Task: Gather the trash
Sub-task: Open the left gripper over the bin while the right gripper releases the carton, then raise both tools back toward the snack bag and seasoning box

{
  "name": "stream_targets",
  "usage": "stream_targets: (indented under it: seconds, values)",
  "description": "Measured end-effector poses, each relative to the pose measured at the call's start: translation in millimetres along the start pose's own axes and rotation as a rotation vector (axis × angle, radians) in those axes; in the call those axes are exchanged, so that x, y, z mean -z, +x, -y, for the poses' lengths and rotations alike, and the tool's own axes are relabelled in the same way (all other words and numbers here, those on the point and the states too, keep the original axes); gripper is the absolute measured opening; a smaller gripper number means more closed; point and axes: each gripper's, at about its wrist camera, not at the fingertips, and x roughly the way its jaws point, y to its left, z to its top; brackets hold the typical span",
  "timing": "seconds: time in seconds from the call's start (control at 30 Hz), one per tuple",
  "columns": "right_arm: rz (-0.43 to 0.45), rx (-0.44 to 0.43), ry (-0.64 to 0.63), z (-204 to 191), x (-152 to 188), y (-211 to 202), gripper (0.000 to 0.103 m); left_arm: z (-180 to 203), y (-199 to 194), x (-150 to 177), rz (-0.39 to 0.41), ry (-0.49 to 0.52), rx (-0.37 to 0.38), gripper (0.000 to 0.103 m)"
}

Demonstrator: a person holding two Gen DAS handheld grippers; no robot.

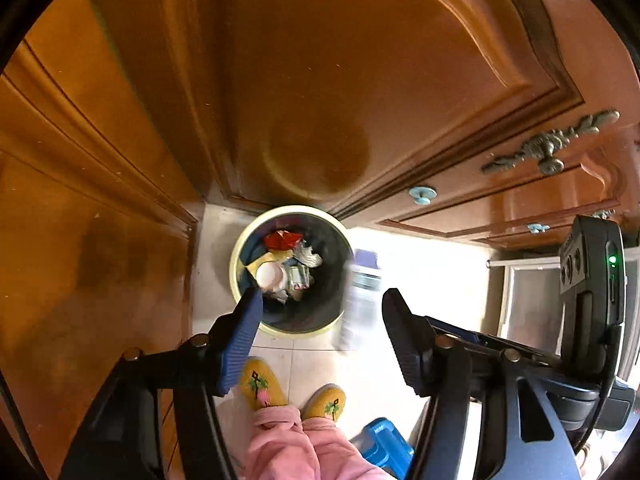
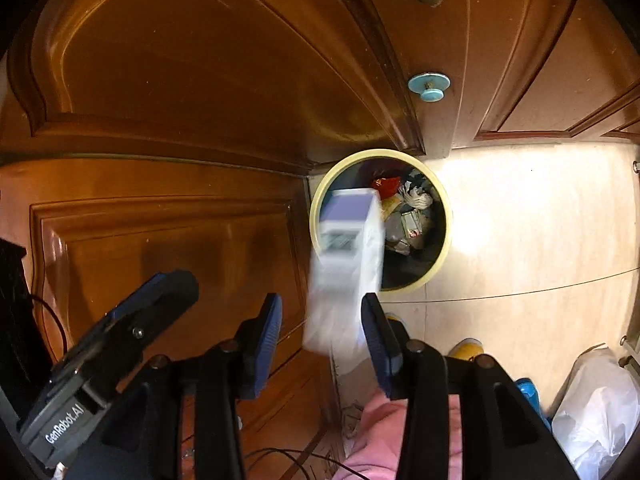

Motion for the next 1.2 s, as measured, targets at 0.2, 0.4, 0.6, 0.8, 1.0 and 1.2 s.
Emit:
stream_targets:
  seconds: [0.2,0.4,0.6,0.8,1.0,1.2]
  values:
    - [0.006,-0.008,0.023,1,7,-16,0.044,2,-12,2,-0.005,-0.013,-0.035,0.066]
    - [0.022,-0.045,0.044,0,22,-51,0.044,18,-47,8,0.034,0.025,-0.051,0.07]
    - [0.051,-0.039,0.04,-14,37,-99,0.044,34,-103,14,0.078,0.049,-0.066,0.071]
    - [0.108,-0.037,-0.011,-40,54,-165,0.044,50,-176,17,0.152,0.073,-0.083,0.073]
    - [0.173,-0.05,-0.082,-69,65,-230,0.044,73,-251,9,0.253,0.117,-0.097,0.073]
    - [0.26,-0.046,-0.127,-97,67,-285,0.044,101,-319,-10,0.384,0.199,-0.125,0.074]
